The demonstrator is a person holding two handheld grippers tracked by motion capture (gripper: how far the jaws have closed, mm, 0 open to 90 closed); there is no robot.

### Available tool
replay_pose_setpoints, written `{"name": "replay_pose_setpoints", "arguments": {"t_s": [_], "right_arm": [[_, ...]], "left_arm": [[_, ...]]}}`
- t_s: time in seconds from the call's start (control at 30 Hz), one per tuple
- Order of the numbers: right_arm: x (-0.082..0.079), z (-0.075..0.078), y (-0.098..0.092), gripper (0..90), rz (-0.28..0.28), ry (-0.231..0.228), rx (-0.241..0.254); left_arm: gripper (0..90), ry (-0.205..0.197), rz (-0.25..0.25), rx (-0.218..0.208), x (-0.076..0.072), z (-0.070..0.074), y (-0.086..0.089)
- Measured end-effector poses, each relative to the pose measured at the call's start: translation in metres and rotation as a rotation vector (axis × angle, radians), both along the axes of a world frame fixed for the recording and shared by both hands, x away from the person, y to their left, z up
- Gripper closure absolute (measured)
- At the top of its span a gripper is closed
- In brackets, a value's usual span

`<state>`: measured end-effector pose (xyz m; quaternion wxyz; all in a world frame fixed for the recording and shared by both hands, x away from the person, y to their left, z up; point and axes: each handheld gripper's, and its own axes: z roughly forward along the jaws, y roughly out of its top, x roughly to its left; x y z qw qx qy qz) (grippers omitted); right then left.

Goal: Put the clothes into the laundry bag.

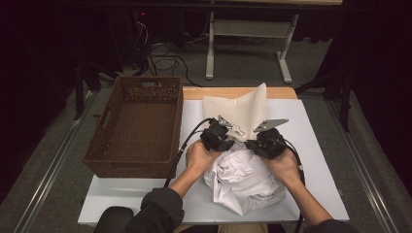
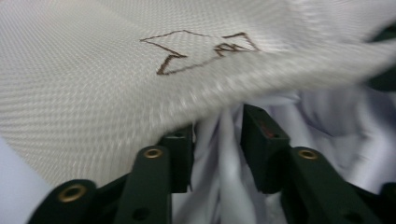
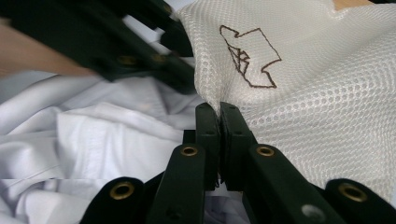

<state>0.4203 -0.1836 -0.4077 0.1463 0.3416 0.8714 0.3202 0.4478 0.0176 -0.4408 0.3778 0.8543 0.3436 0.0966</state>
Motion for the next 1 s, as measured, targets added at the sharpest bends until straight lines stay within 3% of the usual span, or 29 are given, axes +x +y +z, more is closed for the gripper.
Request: {"name": "replay_pose_setpoints", "arguments": {"t_s": [0.07, 0.13, 0.23, 0.4, 0.47, 0.53, 0.6, 0.63, 0.77, 0.87, 0.93, 0.97, 1.0], "right_arm": [[0.003, -0.001, -0.001, 88.6, -0.011, 0.004, 0.003], [0.006, -0.002, -0.002, 88.6, -0.017, 0.005, 0.006], [0.008, -0.003, -0.001, 88.6, -0.020, 0.007, 0.005], [0.009, -0.004, 0.000, 88.7, -0.017, 0.004, -0.007], [0.010, -0.004, 0.001, 88.7, -0.019, 0.007, -0.003], [0.010, -0.004, 0.002, 88.6, -0.014, 0.010, -0.005], [0.011, -0.004, 0.003, 88.6, -0.020, 0.011, 0.000], [0.011, -0.004, 0.003, 88.6, -0.021, 0.013, -0.003], [0.013, -0.003, 0.003, 88.6, -0.012, 0.007, 0.008], [0.011, 0.004, 0.012, 88.7, 0.010, -0.015, 0.016], [0.009, 0.008, 0.018, 88.7, 0.026, -0.022, 0.029], [0.008, 0.010, 0.020, 88.7, 0.048, -0.034, 0.018], [0.007, 0.011, 0.022, 88.7, 0.056, -0.032, 0.017]], "left_arm": [[52.5, -0.002, -0.014, 0.005, -0.008, 0.005, 0.006], [47.8, 0.016, -0.024, 0.037, -0.015, 0.007, 0.009], [40.2, 0.029, 0.004, 0.072, -0.024, 0.005, 0.013], [40.8, 0.133, 0.022, 0.050, -0.015, -0.007, 0.015], [47.8, 0.179, 0.014, 0.036, -0.008, -0.015, 0.011], [62.7, 0.190, 0.004, 0.046, -0.002, -0.024, 0.008], [81.7, 0.211, -0.028, -0.015, 0.002, -0.032, 0.007], [86.8, 0.180, -0.034, -0.034, 0.000, -0.031, 0.006], [88.9, 0.033, -0.145, -0.042, -0.018, -0.015, -0.002], [89.0, -0.015, -0.215, -0.033, -0.028, -0.003, -0.010], [89.0, -0.043, -0.244, 0.008, -0.030, 0.000, -0.015], [89.0, -0.048, -0.238, 0.016, -0.029, 0.000, -0.017], [89.0, -0.036, -0.178, 0.008, -0.024, -0.003, -0.021]]}}
